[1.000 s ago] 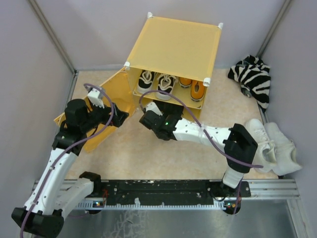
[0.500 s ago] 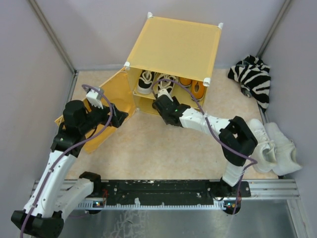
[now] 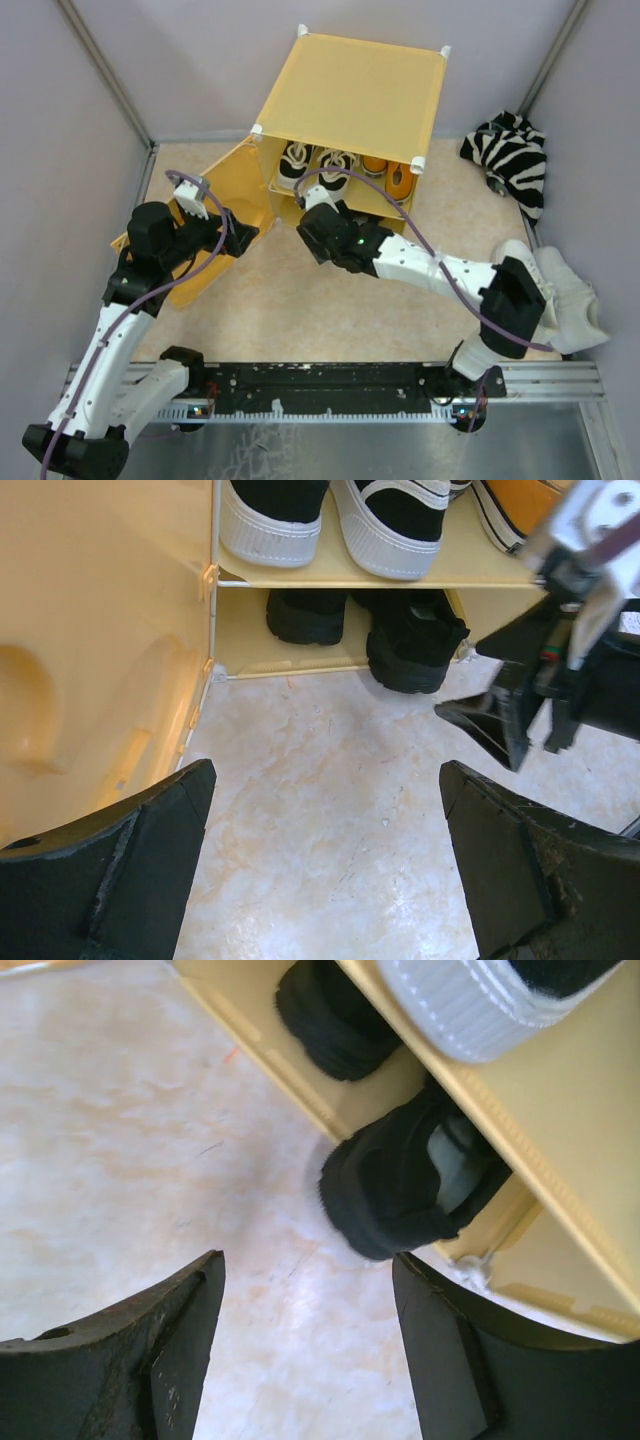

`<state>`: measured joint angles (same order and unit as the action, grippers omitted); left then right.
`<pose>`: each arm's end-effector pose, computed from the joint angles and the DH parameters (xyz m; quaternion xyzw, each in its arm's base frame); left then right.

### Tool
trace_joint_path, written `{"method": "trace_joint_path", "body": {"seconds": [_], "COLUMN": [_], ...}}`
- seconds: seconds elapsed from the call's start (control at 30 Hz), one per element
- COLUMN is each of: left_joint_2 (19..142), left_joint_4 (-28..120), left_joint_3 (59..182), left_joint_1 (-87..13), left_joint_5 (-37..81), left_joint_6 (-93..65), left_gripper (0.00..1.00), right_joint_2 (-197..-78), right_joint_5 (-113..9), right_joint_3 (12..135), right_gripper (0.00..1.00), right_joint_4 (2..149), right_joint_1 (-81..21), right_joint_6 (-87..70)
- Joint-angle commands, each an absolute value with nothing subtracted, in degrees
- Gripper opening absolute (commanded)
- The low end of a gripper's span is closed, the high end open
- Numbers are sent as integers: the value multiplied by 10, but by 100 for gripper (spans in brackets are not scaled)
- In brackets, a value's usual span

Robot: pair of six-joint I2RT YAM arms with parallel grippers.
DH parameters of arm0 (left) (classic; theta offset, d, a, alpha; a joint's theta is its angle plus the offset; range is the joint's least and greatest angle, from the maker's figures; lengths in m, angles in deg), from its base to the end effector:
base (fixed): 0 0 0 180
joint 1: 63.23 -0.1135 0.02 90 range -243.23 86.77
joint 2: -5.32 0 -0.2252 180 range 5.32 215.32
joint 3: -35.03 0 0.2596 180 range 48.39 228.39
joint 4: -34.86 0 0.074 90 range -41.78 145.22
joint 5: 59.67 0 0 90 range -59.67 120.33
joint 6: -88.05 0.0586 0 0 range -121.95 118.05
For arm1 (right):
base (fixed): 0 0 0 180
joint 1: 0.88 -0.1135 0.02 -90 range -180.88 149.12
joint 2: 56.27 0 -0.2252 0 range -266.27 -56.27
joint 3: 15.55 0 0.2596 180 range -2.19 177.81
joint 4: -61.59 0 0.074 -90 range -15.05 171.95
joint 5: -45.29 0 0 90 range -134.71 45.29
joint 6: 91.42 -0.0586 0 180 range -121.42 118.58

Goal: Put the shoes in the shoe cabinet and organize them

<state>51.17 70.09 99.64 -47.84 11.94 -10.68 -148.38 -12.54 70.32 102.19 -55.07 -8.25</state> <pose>0.2200 -0.0797 0.3218 0.1414 0.7839 -0.2486 0.5511 0.2423 0.2825 0.2202 -0.2655 0.8592 -0.0426 0.4353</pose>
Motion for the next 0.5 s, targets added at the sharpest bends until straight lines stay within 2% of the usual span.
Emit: {"method": "trace_joint_path", "body": {"seconds": [0.0,0.2,0.47], "left_joint_2": [509,506,506], "left_joint_4": [688,685,681], "left_joint_3": [995,991,988], "left_joint_1": [-475,-475,-474], "left_joint_5": [127,131,139], "left_joint_6": [-100,-101,-103], "left_gripper": [99,99,99], "right_joint_2": [-1408,-1415,-1474], "right_joint_5": [-191,-208,-111], "right_joint_3": [664,600,557], "right_gripper": [67,65,61], "right_joint_4": [1026,1016,928], "right_joint_1": [-560,-558,-545], "right_joint_6": [-140,-196,-229]}}
